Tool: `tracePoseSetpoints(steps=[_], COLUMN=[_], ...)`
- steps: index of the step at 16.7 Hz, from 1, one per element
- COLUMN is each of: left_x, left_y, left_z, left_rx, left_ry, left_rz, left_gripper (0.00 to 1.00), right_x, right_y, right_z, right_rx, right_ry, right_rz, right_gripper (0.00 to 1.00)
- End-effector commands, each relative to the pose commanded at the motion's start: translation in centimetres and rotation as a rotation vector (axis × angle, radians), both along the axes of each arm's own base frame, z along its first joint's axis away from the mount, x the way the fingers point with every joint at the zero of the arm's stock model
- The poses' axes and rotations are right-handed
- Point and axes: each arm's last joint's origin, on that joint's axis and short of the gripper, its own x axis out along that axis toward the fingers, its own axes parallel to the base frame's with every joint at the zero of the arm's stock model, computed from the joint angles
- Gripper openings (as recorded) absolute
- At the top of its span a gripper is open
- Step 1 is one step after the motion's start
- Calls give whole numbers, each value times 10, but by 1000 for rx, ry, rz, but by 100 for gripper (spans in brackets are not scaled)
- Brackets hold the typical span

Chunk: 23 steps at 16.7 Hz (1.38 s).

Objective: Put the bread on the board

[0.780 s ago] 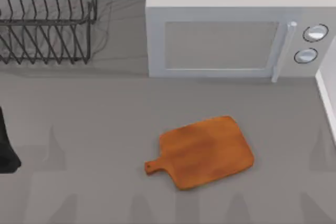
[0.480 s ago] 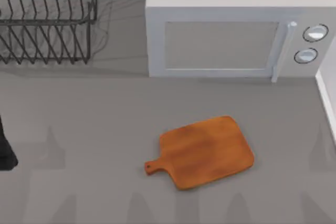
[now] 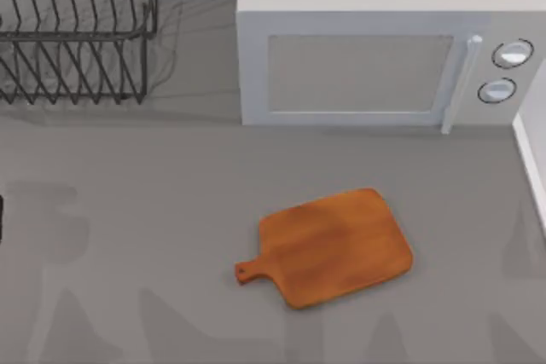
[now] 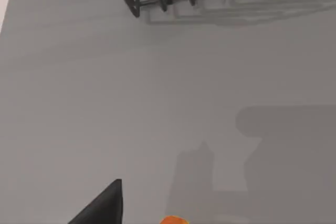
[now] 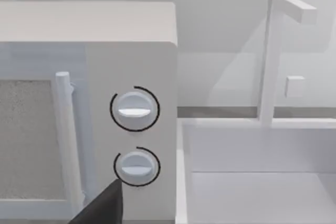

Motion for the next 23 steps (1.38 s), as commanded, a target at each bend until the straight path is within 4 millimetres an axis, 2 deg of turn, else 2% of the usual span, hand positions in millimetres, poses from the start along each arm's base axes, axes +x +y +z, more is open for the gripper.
tracePoseSetpoints(steps=[6, 12, 15, 21, 23], left_x=[70, 119, 128, 128, 128], left_y=[31, 62, 69, 68, 68], left_z=[-10, -36, -42, -43, -53], left_rx=[54, 18, 6, 8, 4], left_ry=[577, 905, 957, 958, 962], left_rz=[-101, -221, -246, -250, -248], left_gripper=[100, 100, 100, 100, 100], right_x=[0, 0, 0, 0, 0], right_y=[0, 0, 0, 0, 0], right_z=[0, 0, 0, 0, 0], right_rx=[0, 0, 0, 0, 0], right_ry=[0, 0, 0, 0, 0], right_rz=[0, 0, 0, 0, 0], right_gripper=[100, 100, 100, 100, 100])
